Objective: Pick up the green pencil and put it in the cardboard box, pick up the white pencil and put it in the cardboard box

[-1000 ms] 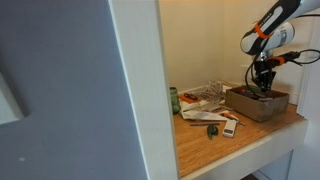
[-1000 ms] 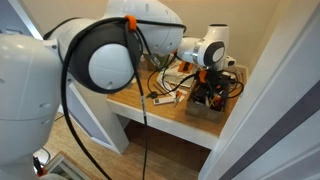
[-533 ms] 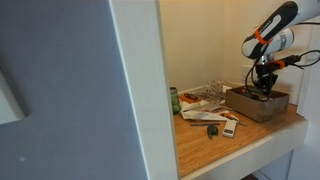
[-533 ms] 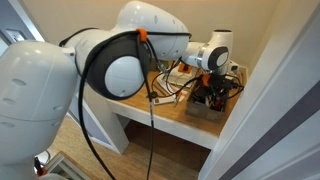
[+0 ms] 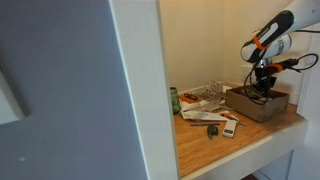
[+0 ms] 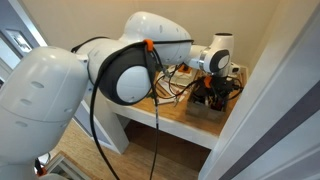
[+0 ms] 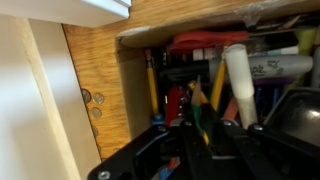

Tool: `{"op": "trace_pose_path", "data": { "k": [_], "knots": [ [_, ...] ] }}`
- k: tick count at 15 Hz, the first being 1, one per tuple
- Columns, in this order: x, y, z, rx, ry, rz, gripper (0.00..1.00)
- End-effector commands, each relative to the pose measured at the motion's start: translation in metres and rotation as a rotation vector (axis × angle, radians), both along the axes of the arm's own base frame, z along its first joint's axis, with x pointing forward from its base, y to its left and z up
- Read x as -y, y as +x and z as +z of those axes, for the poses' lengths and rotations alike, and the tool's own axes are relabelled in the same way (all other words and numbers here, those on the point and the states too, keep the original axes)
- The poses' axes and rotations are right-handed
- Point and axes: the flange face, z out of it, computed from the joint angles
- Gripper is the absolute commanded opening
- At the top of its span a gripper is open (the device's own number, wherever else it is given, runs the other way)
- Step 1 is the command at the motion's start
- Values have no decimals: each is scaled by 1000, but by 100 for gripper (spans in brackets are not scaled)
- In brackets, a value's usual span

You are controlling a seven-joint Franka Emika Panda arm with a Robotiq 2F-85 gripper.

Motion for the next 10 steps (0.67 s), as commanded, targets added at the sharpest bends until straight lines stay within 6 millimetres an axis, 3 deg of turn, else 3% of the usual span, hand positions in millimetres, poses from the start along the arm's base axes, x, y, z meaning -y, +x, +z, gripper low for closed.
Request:
{"op": "trace_pose_path", "data": {
  "k": [1, 8, 10],
  "knots": [
    [10, 3, 11, 19, 6, 39, 48],
    [-16, -14, 61, 4, 38, 60, 96],
    [-30, -20, 70, -4, 66, 81, 100]
  ]
}}
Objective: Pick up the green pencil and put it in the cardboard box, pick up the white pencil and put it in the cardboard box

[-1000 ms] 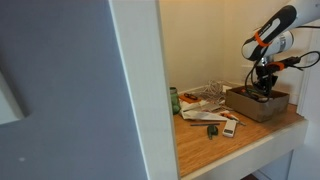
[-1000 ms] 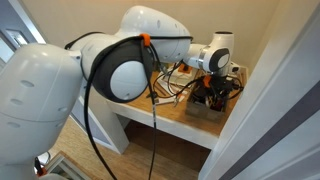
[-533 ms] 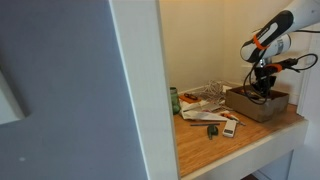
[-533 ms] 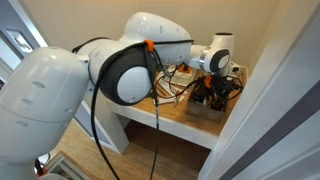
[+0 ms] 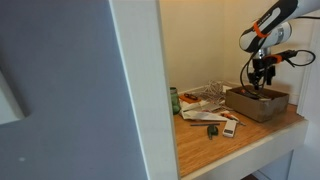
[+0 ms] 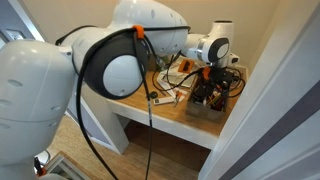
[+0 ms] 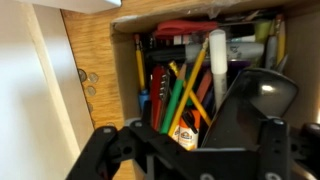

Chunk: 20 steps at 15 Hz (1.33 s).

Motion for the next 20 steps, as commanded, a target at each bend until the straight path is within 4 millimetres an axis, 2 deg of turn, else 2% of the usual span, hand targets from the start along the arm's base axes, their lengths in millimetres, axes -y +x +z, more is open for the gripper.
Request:
{"op": "trace_pose_path", "data": {
  "k": [1, 6, 9, 15, 16, 18, 20],
  "knots": [
    [-18, -23, 26, -27, 54, 64, 100],
    [-57, -44, 37, -41, 94, 169, 100],
    [-88, -58, 38, -53, 117, 201, 100],
    [-143, -72, 45, -55, 182, 215, 100],
    [-132, -59, 38, -75, 151, 223, 100],
    [-141, -63, 40, -73, 165, 227, 100],
    [-141, -65, 42, -72, 166, 225, 100]
  ]
}}
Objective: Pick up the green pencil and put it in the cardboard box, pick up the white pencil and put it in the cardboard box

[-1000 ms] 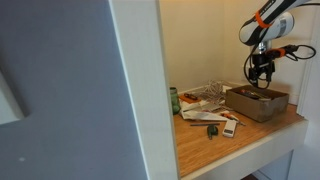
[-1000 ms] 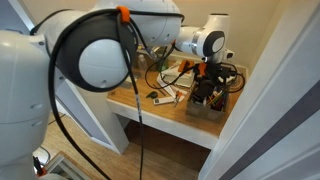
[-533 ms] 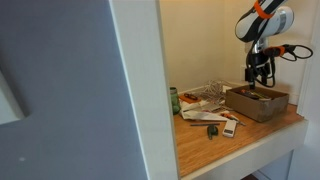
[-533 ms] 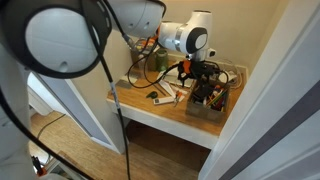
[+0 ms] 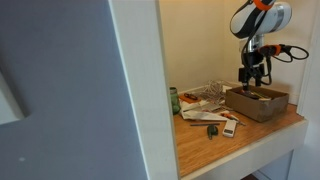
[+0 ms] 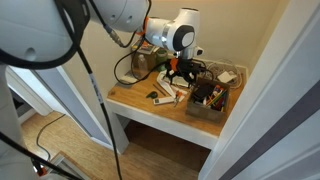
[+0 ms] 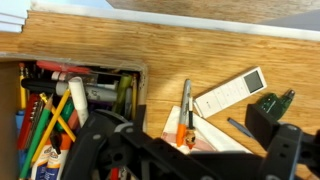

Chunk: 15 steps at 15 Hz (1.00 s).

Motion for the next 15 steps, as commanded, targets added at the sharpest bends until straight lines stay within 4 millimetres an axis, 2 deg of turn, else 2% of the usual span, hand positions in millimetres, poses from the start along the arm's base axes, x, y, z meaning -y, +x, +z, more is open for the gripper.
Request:
{"op": "trace_pose_path", "data": {
  "k": [1, 8, 11, 15],
  "knots": [
    [1, 0, 1, -1, 0, -1, 100],
    [2, -1, -3, -19, -23, -25, 100],
    [-21, 8, -7, 9, -19, 56, 100],
    [-56, 29, -26, 31, -14, 121, 100]
  ]
}}
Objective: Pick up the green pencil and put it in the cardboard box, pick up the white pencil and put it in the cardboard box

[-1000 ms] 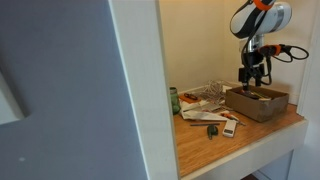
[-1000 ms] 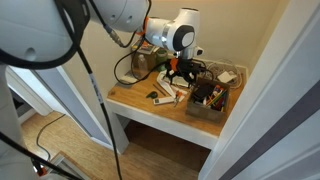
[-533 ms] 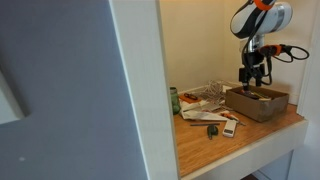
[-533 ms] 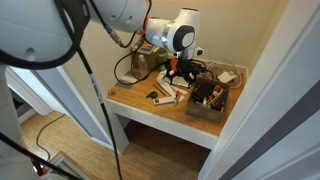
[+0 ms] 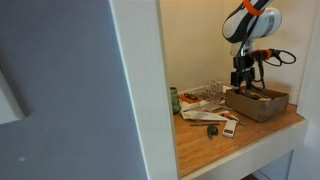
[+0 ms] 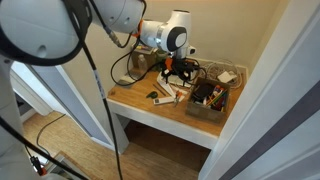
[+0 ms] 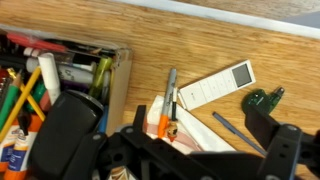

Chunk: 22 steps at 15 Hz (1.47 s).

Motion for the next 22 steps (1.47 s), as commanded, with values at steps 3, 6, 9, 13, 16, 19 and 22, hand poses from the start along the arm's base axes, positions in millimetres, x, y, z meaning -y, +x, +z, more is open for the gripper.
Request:
{"op": "trace_pose_path", "data": {
  "k": [3, 6, 9, 13, 16, 19, 22],
  "knots": [
    [-29, 29, -35, 16, 3, 67, 98],
    [-26, 36, -56, 8, 6, 62, 67],
    [-18, 39, -76, -2, 9, 54, 45],
    [-12, 44, -96, -18, 9, 43, 32],
    [-9, 50, -108, -26, 7, 25, 31],
    [-5, 55, -118, -30, 11, 17, 30],
    [-4, 60, -126, -33, 18, 16, 28]
  ]
}}
